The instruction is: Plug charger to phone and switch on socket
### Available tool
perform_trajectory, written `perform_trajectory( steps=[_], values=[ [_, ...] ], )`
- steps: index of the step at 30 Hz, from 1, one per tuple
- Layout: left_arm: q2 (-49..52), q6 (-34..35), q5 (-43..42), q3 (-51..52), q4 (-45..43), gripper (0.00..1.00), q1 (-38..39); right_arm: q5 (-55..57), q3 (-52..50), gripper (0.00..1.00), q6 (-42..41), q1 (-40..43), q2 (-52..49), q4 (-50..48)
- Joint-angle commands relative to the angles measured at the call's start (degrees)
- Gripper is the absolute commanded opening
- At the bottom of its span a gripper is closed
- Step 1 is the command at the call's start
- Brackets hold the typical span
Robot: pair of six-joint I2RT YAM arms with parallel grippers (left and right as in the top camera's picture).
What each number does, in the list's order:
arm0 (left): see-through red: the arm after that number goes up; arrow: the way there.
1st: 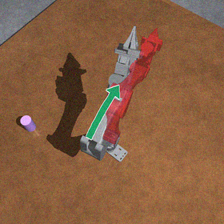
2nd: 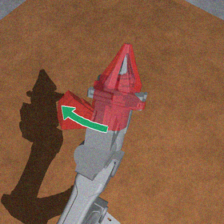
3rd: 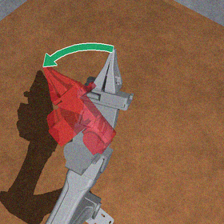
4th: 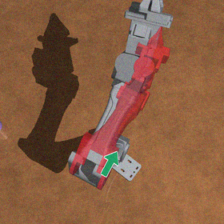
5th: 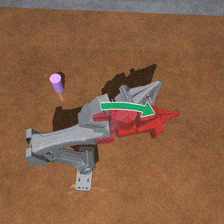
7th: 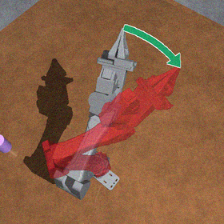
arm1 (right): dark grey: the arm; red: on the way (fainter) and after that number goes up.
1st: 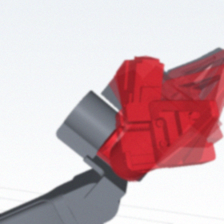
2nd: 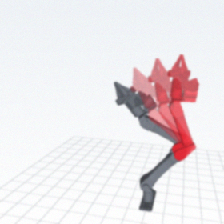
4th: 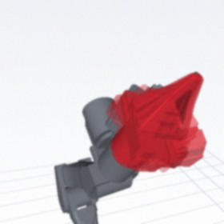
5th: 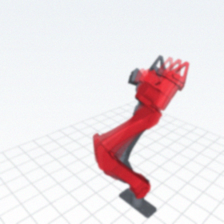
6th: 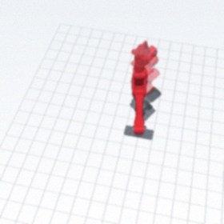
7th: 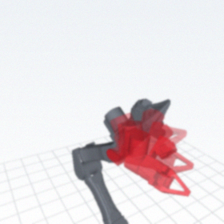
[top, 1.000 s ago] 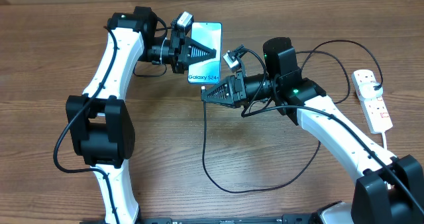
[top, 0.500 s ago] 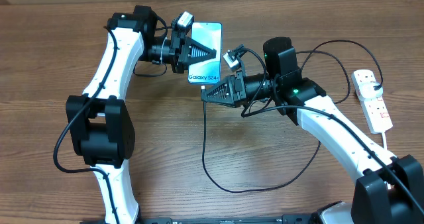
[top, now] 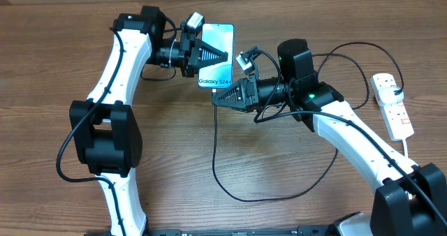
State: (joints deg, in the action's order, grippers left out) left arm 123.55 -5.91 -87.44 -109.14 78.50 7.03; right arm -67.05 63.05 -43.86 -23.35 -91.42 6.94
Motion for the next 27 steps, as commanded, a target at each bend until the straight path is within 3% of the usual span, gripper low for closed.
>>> perform_trajectory(
  steps=[1,27],
  values=[
    [-1.4,0.4,-2.2,-0.8,0.6,0.04,-0.2,1.1,0.4,0.04,0.4,0.0,0.5,-0.5],
    [-1.4,-1.2,-2.0,-0.8,0.5,0.04,-0.3,-0.1,0.4,0.04,0.4,0.0,0.5,-0.7]
  ],
)
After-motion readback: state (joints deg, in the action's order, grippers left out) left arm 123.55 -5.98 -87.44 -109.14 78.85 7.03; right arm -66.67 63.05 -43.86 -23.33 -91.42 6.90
